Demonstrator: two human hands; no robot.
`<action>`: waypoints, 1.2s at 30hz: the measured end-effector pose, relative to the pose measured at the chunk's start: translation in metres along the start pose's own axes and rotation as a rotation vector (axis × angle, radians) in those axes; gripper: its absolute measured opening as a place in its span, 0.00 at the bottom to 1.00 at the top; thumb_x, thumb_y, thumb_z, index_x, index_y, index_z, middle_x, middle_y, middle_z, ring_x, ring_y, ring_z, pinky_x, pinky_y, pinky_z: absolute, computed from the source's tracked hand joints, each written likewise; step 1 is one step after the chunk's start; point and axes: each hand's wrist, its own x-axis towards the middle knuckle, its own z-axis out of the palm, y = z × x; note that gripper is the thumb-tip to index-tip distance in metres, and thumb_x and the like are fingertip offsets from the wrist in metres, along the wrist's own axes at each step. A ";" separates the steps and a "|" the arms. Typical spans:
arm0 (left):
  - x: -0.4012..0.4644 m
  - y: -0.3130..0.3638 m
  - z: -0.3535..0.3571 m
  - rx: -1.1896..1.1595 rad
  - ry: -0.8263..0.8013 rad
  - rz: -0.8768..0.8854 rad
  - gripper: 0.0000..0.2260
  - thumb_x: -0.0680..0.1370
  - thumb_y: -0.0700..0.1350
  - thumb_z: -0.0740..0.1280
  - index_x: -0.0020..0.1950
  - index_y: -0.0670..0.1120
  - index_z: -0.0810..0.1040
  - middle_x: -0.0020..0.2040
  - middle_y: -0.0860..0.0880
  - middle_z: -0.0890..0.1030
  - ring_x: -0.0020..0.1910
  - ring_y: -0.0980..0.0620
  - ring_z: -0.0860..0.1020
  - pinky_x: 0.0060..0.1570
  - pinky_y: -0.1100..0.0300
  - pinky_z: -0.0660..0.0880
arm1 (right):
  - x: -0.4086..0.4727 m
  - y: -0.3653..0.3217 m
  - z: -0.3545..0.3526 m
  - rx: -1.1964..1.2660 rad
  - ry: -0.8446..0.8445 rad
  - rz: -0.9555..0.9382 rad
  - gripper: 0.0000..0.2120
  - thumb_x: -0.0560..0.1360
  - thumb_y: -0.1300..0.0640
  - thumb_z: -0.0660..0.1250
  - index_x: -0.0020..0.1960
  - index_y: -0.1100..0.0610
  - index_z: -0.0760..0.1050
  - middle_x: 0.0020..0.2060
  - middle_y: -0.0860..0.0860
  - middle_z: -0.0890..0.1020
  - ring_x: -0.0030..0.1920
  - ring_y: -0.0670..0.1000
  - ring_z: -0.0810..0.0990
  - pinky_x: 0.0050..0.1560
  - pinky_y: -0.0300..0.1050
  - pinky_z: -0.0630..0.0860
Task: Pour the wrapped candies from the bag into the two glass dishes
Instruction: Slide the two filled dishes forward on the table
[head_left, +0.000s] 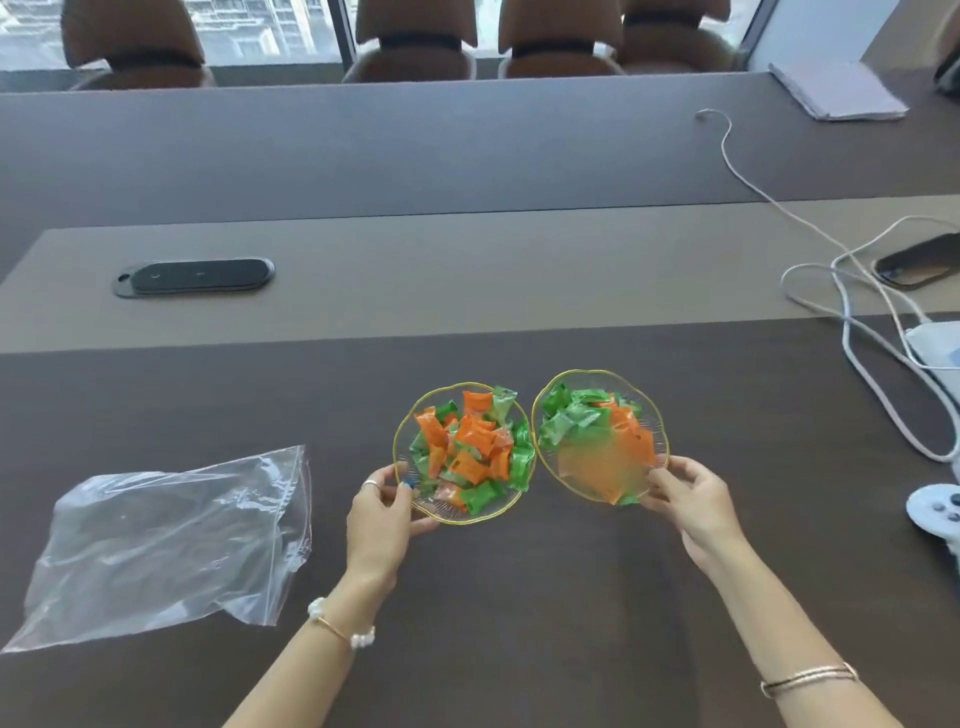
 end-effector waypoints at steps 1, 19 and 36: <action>0.017 0.010 0.000 -0.010 0.007 0.015 0.13 0.77 0.37 0.59 0.60 0.41 0.74 0.49 0.39 0.80 0.36 0.51 0.84 0.39 0.54 0.82 | 0.010 -0.012 0.013 0.012 -0.004 -0.012 0.05 0.72 0.68 0.64 0.47 0.63 0.75 0.37 0.55 0.80 0.27 0.42 0.80 0.28 0.35 0.76; 0.338 0.129 0.043 -0.126 0.145 0.012 0.15 0.77 0.36 0.58 0.63 0.38 0.70 0.52 0.40 0.79 0.27 0.51 0.80 0.39 0.52 0.82 | 0.266 -0.116 0.226 0.067 0.073 0.030 0.12 0.70 0.68 0.66 0.53 0.66 0.71 0.44 0.59 0.81 0.32 0.53 0.81 0.31 0.37 0.79; 0.268 0.182 -0.002 -0.011 0.160 0.344 0.20 0.77 0.49 0.62 0.67 0.45 0.69 0.49 0.47 0.76 0.47 0.48 0.77 0.50 0.50 0.76 | 0.191 -0.171 0.188 0.042 -0.003 -0.242 0.22 0.73 0.57 0.66 0.66 0.59 0.68 0.44 0.50 0.77 0.43 0.48 0.77 0.48 0.43 0.74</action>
